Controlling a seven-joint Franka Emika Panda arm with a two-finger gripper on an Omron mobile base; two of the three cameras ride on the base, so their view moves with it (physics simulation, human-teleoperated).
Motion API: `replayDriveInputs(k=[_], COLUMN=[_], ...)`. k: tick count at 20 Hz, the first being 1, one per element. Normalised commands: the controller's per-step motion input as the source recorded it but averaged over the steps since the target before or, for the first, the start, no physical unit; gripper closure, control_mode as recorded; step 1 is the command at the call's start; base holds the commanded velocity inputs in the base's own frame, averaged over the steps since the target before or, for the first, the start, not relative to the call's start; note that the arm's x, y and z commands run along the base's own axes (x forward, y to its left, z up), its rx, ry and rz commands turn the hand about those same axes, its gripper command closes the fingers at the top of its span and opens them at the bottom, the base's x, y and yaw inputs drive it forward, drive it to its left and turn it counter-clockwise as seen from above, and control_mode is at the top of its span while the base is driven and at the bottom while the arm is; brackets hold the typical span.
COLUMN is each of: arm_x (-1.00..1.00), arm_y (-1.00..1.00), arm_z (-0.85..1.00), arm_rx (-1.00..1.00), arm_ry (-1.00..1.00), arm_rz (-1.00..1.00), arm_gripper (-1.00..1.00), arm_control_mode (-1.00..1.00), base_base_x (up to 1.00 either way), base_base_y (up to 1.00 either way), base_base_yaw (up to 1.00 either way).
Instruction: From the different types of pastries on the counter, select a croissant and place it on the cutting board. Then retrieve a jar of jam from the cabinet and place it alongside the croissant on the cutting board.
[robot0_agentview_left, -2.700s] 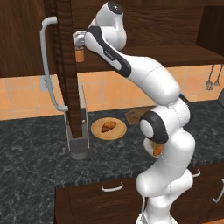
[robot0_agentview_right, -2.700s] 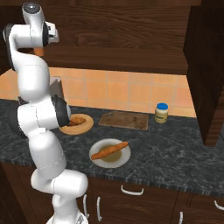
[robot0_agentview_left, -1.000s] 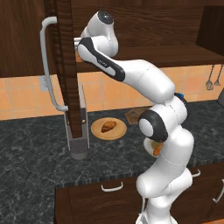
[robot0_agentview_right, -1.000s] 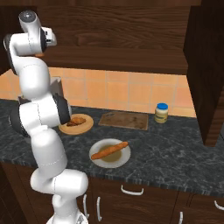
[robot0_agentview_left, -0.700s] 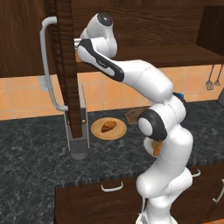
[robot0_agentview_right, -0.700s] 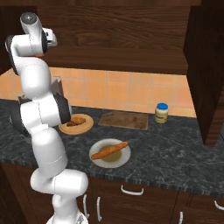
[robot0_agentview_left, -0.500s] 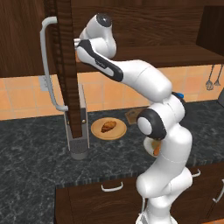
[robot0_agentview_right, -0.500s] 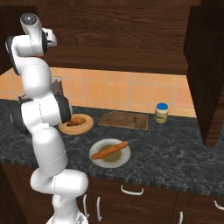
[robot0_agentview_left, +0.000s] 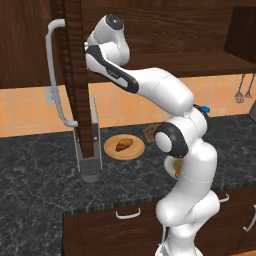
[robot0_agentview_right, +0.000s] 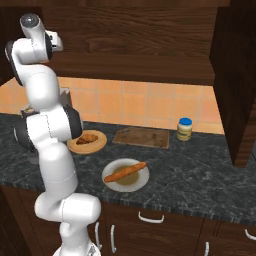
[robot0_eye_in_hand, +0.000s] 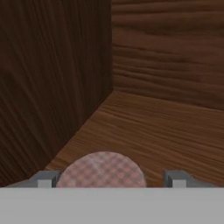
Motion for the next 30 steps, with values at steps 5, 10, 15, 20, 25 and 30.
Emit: replayDriveInputs(k=[5, 10, 15, 20, 25, 30], arm_x=[0.00, -0.31, -0.84, -0.13, -0.02, -0.69], arm_y=[0.00, -0.04, -0.14, -0.63, -1.00, -1.00], arm_z=[0.00, 0.00, 0.00, 0.17, 0.77, 0.57], arm_rx=[0.00, 0.01, 0.04, 0.11, 0.20, 0.20], arm_ry=[0.00, -0.14, -0.39, -0.06, -0.06, -0.06], arm_rz=[0.00, -0.06, -0.09, -0.01, 0.01, 0.11], arm_gripper=[1.00, 1.00, 1.00, 1.00, 1.00, 1.00], arm_control_mode=[-1.00, -1.00, -1.00, -1.00, -1.00, -1.00], base_base_x=[0.00, 0.00, 0.00, 0.00, 0.00, 0.00], base_base_y=[0.00, 0.00, 0.00, 0.00, 0.00, 0.00], base_base_yaw=[0.00, 0.00, 0.00, 0.00, 0.00, 0.00])
